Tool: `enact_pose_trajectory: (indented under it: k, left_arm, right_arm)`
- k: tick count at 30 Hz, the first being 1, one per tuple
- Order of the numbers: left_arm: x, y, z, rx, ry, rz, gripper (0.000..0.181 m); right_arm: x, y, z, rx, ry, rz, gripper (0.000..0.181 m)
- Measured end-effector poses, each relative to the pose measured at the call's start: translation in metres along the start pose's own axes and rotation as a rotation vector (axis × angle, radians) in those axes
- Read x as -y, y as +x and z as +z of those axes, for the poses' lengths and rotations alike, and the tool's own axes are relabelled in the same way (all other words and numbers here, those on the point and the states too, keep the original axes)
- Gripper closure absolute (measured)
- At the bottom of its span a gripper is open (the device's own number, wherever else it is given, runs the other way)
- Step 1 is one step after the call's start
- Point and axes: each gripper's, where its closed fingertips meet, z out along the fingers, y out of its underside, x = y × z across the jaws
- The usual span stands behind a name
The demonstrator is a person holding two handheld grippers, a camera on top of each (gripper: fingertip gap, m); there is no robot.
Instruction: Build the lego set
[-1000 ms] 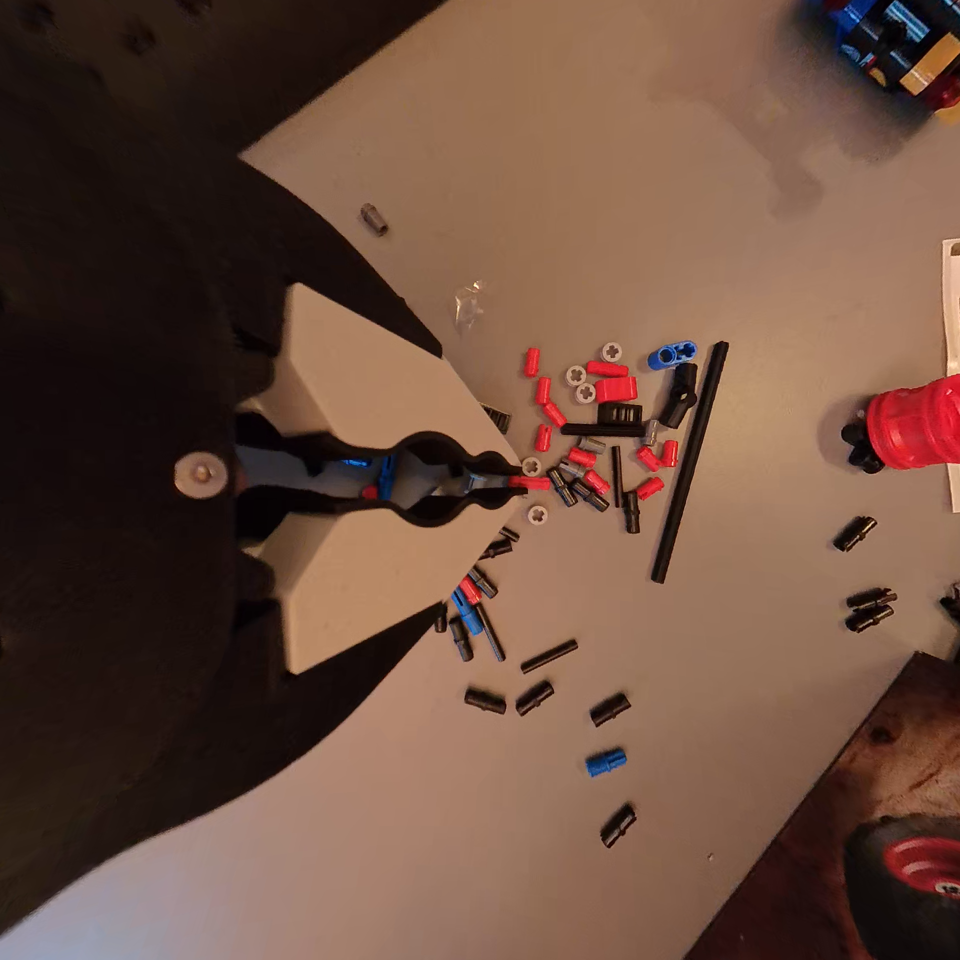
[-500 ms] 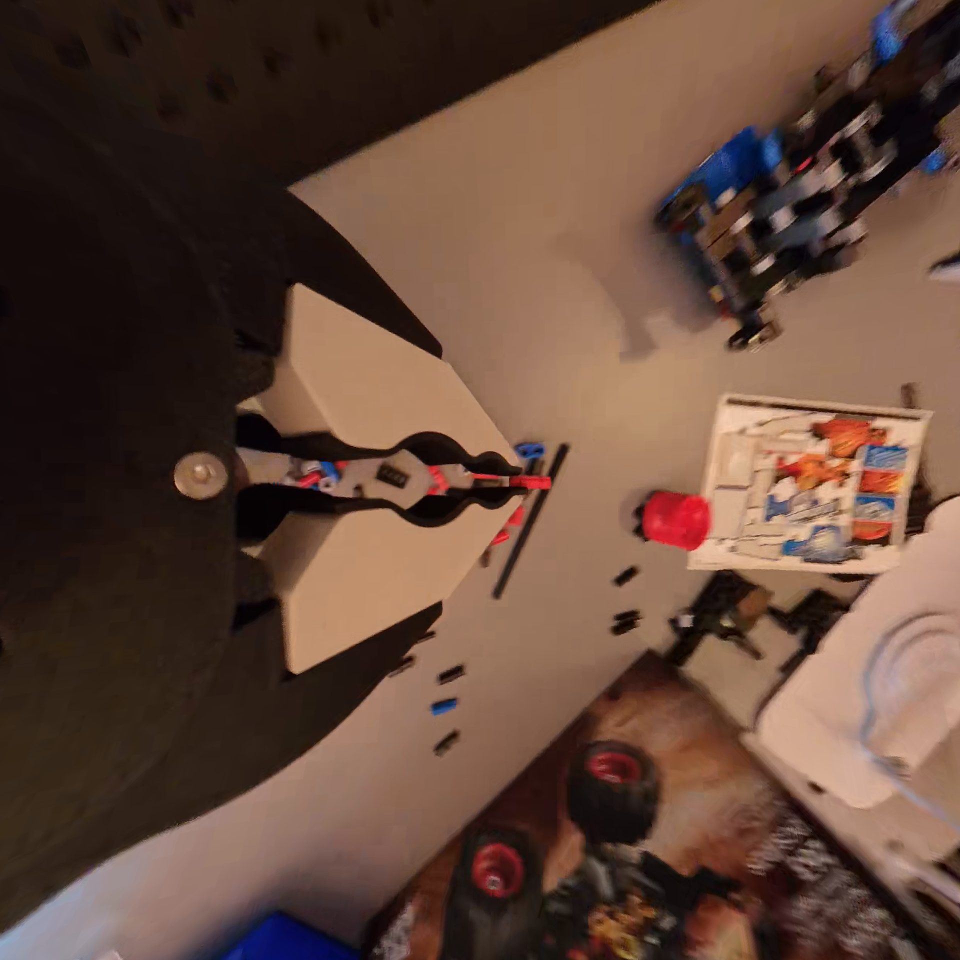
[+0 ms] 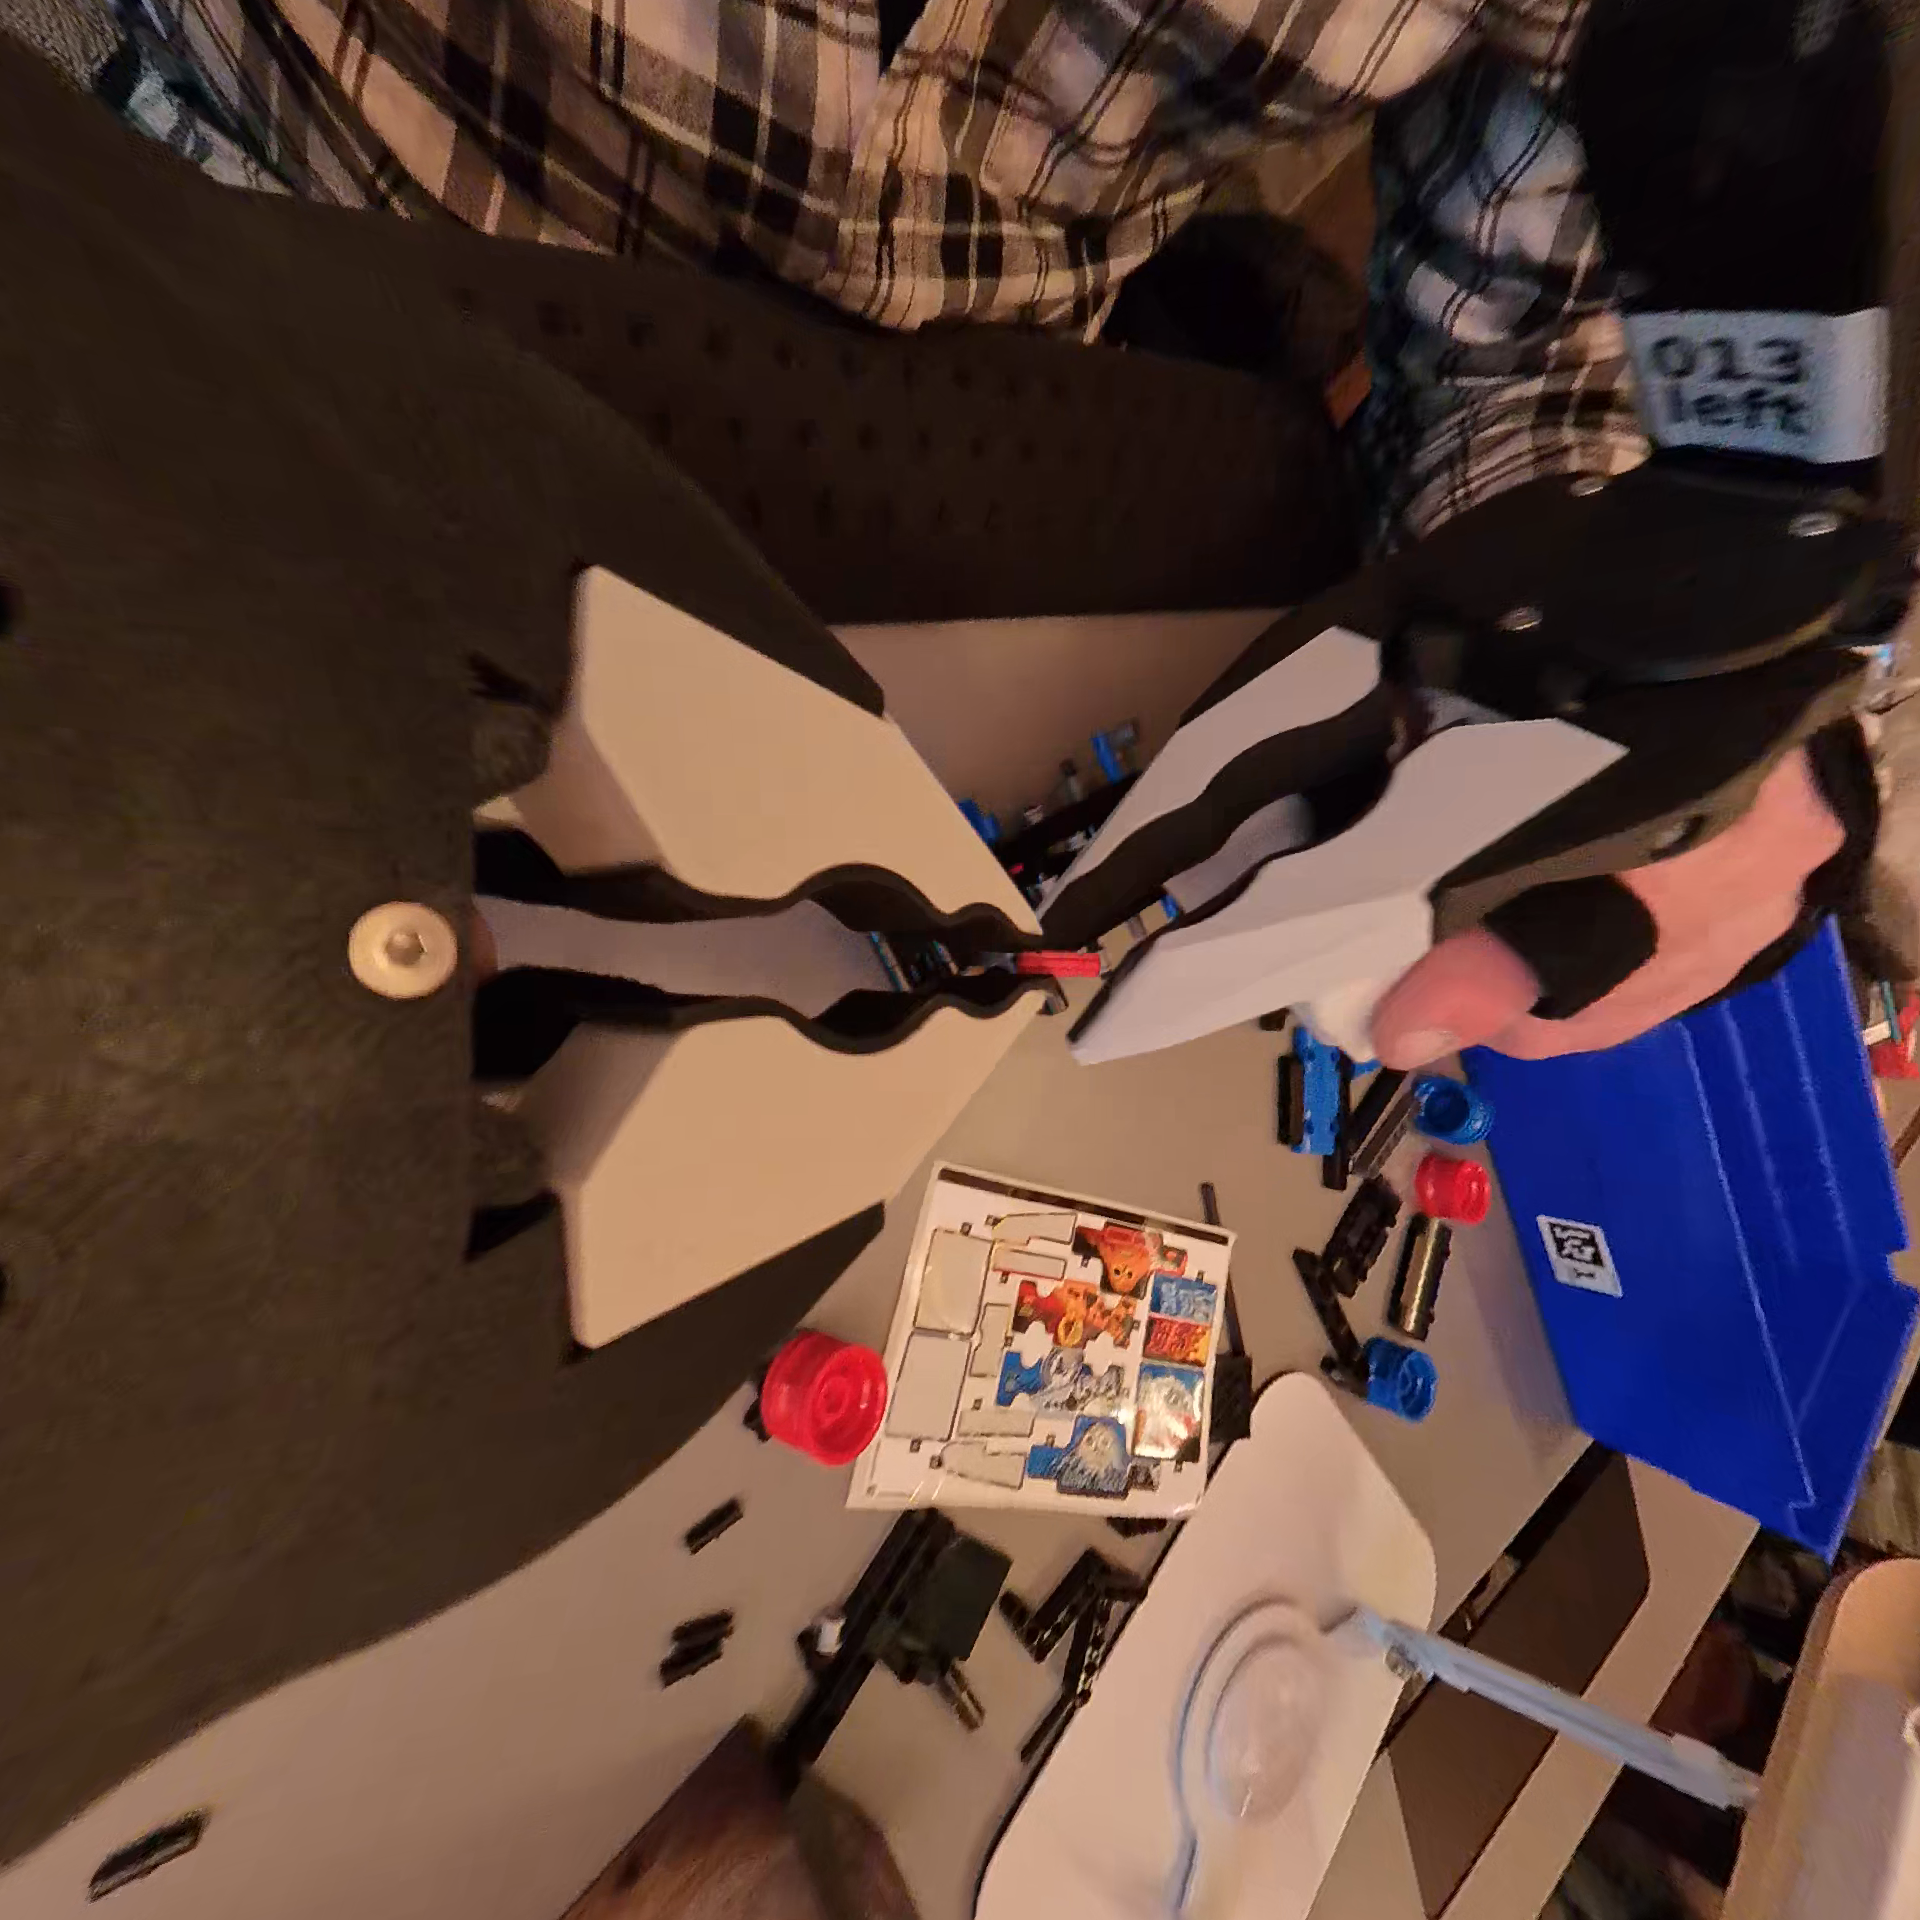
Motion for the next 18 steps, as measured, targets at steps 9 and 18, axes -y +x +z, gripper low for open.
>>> enact_pose_trajectory:
  k: [9,18]
  left_arm:
    - [0.003,-0.01,-0.005,0.114,0.015,0.035,0.18]
    - [0.001,-0.02,-0.008,0.185,0.037,-0.041,0.168]
  right_arm:
    - [0.011,-0.001,0.0,0.018,0.065,0.038,0.18]
    - [0.018,0.004,-0.001,-0.007,0.111,0.069,0.18]
